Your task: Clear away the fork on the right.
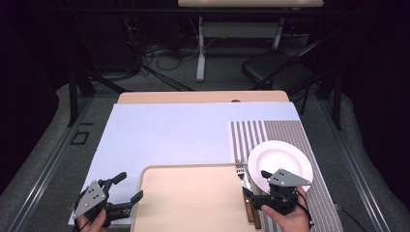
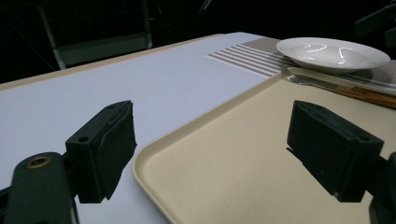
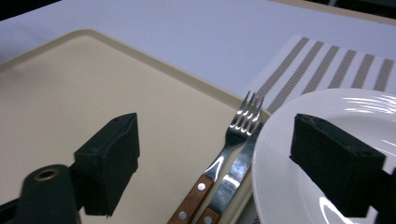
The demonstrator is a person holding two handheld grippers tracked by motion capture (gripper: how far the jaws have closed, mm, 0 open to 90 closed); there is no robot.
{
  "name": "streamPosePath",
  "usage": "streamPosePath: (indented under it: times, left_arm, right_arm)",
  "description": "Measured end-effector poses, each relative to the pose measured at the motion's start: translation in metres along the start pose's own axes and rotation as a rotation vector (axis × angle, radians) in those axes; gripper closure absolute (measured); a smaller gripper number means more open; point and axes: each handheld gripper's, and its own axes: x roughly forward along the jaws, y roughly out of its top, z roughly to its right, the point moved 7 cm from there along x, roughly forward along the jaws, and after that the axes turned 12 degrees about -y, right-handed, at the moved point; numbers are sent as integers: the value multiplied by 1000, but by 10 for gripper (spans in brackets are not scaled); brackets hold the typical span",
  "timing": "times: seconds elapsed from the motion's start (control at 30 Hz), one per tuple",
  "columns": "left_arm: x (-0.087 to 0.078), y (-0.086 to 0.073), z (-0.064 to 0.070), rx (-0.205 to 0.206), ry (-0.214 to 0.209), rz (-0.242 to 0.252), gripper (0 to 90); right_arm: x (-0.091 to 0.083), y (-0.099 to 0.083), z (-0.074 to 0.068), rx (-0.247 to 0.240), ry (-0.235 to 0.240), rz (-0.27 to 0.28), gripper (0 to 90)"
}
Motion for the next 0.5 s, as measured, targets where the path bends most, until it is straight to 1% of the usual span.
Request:
streamPosePath:
  times: [0.07, 0.1, 0.13, 0.17, 0.2, 0.4, 0.47, 0.5]
  left_arm:
    - [0, 0, 0, 1, 0, 0, 157]
    - [0, 0, 0, 1, 0, 0, 157]
    - [0, 0, 0, 1, -2, 0, 157]
    - [-1, 0, 0, 1, -1, 0, 157]
    - [-1, 0, 0, 2, -1, 0, 157]
    - [0, 0, 0, 4, -3, 0, 157]
    - [0, 0, 0, 5, -3, -1, 157]
    - [0, 0, 0, 5, -3, -1, 157]
  right_arm:
    - [-2, 1, 5, 12, -25, 7, 128]
    - [-3, 1, 7, 2, -41, 11, 109]
    - [-4, 0, 9, -16, -57, 13, 55]
    - [-4, -1, 10, -21, -63, 11, 15]
    - [-5, -1, 12, -24, -70, 6, 0]
    - [-15, 1, 25, 5, -107, 6, 0]
    - [-19, 2, 31, -3, -136, 1, 0]
    - [-21, 2, 33, -7, -143, -2, 0]
